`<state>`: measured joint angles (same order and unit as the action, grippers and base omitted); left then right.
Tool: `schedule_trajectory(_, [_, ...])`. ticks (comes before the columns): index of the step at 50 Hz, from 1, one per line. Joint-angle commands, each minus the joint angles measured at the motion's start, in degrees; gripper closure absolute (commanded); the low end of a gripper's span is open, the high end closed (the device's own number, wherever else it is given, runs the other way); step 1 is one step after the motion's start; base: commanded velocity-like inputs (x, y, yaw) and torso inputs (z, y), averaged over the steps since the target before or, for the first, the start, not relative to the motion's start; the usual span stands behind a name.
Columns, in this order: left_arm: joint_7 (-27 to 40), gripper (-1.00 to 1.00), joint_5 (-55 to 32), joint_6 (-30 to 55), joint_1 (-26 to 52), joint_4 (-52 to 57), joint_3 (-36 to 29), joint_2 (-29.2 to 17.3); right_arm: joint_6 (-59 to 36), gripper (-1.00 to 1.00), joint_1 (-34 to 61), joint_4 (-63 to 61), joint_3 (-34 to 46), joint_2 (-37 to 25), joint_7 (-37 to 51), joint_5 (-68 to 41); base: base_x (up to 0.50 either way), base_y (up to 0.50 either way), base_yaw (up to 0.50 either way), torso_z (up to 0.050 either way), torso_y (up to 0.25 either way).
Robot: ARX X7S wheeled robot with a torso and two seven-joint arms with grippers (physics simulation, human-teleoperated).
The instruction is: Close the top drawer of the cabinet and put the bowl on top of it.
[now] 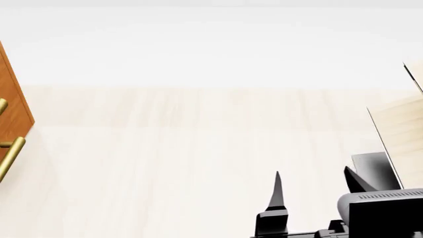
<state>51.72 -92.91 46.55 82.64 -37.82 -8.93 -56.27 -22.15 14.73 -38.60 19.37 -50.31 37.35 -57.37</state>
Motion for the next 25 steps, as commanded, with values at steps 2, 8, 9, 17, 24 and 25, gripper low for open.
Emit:
schedule_trajectory(2, [5.34, -1.00, -5.25, 0.57, -4.70, 8.71, 4.35, -2.61, -0.33, -1.00, 0.55, 0.36, 0.50, 0.37, -0.40, 0.13, 0.00, 0.00, 0.00, 0.000, 0.000])
schedule_trajectory(8, [6.84, -1.00, -9.40, 1.01, -8.87, 15.74, 7.52, -3.97, -0.65, -1.00, 1.03, 0.22, 0.68, 0.52, -0.33, -0.06, 0.00, 0.00, 0.00, 0.000, 0.000])
schedule_trajectory(9, [7.04, -1.00, -10.15, 1.41, -9.38, 17.07, 7.91, -4.29, -0.40, -1.00, 0.77, 0.33, 0.77, 0.63, -0.49, 0.32, 0.00, 0.00, 0.00, 0.000, 0.000])
schedule_trajectory(17, [7.95, -1.00, -12.80, 1.89, -13.87, 23.22, 10.55, -6.16, -0.12, -1.00, 0.31, 0.02, 0.62, 0.40, -0.54, 0.25, 0.00, 0.00, 0.00, 0.000, 0.000])
schedule_trajectory(24, [7.35, -1.00, -15.70, 2.90, -19.80, 29.04, 13.79, -8.04, 0.20, -1.00, 0.03, 0.56, 0.87, 0.73, -0.92, 0.74, 0.00, 0.00, 0.00, 0.000, 0.000])
schedule_trajectory(25, [7.34, -1.00, -16.30, 3.17, -21.72, 30.92, 14.93, -8.75, 0.04, -1.00, 0.29, 0.61, 0.97, 0.83, -0.94, 0.68, 0.00, 0.00, 0.00, 0.000, 0.000])
